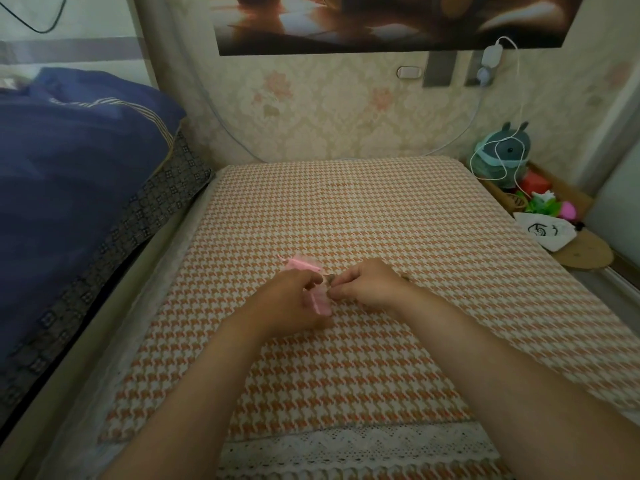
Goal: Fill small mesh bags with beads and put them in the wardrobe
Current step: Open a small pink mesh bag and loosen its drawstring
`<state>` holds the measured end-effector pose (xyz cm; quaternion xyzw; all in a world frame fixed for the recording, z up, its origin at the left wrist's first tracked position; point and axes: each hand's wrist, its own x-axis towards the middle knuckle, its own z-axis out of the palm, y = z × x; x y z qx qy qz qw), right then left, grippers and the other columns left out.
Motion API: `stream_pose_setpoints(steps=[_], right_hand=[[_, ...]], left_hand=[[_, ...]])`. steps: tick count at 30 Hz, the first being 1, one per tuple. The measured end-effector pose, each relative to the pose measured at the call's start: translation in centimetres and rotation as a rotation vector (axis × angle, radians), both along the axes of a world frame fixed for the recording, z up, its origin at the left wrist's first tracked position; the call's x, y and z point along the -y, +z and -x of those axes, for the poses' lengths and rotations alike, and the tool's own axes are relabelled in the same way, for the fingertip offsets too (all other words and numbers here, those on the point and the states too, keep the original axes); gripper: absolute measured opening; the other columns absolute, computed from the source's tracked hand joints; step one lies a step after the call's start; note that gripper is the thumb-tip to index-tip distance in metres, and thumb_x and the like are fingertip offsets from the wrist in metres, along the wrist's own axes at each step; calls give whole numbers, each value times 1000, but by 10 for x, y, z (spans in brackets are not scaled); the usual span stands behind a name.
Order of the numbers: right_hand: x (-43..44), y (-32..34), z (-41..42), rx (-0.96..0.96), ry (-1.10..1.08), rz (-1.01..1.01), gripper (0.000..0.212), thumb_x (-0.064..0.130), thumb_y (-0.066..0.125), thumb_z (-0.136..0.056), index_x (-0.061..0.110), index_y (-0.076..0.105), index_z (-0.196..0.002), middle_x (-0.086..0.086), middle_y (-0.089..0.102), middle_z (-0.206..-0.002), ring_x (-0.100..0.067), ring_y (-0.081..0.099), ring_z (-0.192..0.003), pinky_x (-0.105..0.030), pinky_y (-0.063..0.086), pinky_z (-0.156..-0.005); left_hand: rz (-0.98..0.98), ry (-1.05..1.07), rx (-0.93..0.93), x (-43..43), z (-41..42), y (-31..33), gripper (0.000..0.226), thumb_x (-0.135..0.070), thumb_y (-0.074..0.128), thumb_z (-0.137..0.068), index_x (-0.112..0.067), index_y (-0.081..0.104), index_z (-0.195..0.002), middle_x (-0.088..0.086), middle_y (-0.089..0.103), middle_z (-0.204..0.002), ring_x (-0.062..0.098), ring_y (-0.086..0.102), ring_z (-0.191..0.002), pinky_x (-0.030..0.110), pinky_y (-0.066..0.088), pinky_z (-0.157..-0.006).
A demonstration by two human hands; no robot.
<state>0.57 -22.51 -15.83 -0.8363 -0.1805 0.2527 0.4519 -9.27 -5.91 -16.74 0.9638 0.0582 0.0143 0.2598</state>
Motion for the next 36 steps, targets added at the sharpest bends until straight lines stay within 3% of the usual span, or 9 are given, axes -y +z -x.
stream_pose_setpoints(steps=[5, 9, 12, 17, 20, 24, 27, 33, 36], right_hand=[[-7, -2, 7, 22, 14, -22, 9, 27, 88, -76, 23, 82, -80, 10, 76, -80, -5, 69, -79, -14, 48, -61], [-13, -1, 15, 30, 65, -30, 5, 25, 80, -87, 23, 82, -83, 9, 77, -73, 1, 61, -54, -13, 43, -47], [-12, 2, 16, -3, 118, -32, 9, 21, 74, -92, 21, 82, -87, 5, 79, -80, -1, 54, -40, -14, 41, -41], [-11, 2, 19, 19, 129, 10, 11, 19, 73, -93, 19, 81, -100, -2, 79, -94, -7, 54, -51, -19, 48, -50], [-12, 4, 20, 37, 144, 21, 18, 14, 71, -93, 24, 81, -104, 2, 77, -87, -8, 54, -50, -17, 44, -46], [-13, 6, 20, -17, 228, 11, 32, 4, 60, -94, 23, 78, -114, 14, 67, -52, -7, 53, -39, -17, 39, -40], [-12, 7, 21, -63, 286, -16, 35, 1, 58, -94, 22, 76, -116, 20, 64, -48, -8, 53, -37, -16, 38, -38], [-4, 5, -1, 75, 4, -68, 26, 5, 62, -92, 25, 77, -89, 3, 79, -87, -8, 60, -46, -24, 49, -45], [3, -4, -15, 323, -62, 24, 22, 13, 65, -93, 32, 74, -86, 4, 77, -92, -12, 72, -74, -36, 62, -69]], left_hand=[[4, 3, -16, -2, 1, 2, 33, -47, 80, -74, -26, 71, -99, -11, 67, -82, 10, 63, -77, 31, 54, -70], [13, 23, -35, -2, 3, 5, 21, -40, 72, -82, -26, 72, -98, -6, 70, -92, 14, 63, -84, 34, 55, -78], [25, 47, -80, -4, 4, 6, 22, -37, 68, -84, -32, 72, -105, -10, 69, -98, 11, 63, -90, 31, 54, -80], [-33, 24, -50, -5, 4, 9, 26, -41, 69, -82, -28, 72, -104, -5, 70, -98, 14, 61, -87, 29, 52, -76], [-27, 1, -112, -10, 3, 8, 31, -41, 80, -73, -29, 67, -98, -11, 64, -86, 9, 57, -78, 27, 47, -66], [-15, 6, -97, -13, 3, 5, 36, -40, 83, -70, -31, 63, -98, -13, 61, -82, 7, 56, -74, 25, 42, -63], [-2, 6, -103, -16, 2, 4, 31, -43, 82, -70, -34, 61, -91, -14, 61, -78, 3, 55, -71, 23, 39, -59], [110, 66, -71, -6, 2, 10, 79, -76, 62, -63, -37, 56, -131, -14, 65, -110, 9, 64, -92, 32, 54, -82], [184, 117, 31, 4, -7, 12, 55, -69, 52, -80, -33, 62, -120, -12, 69, -108, 8, 68, -77, 38, 57, -82]])
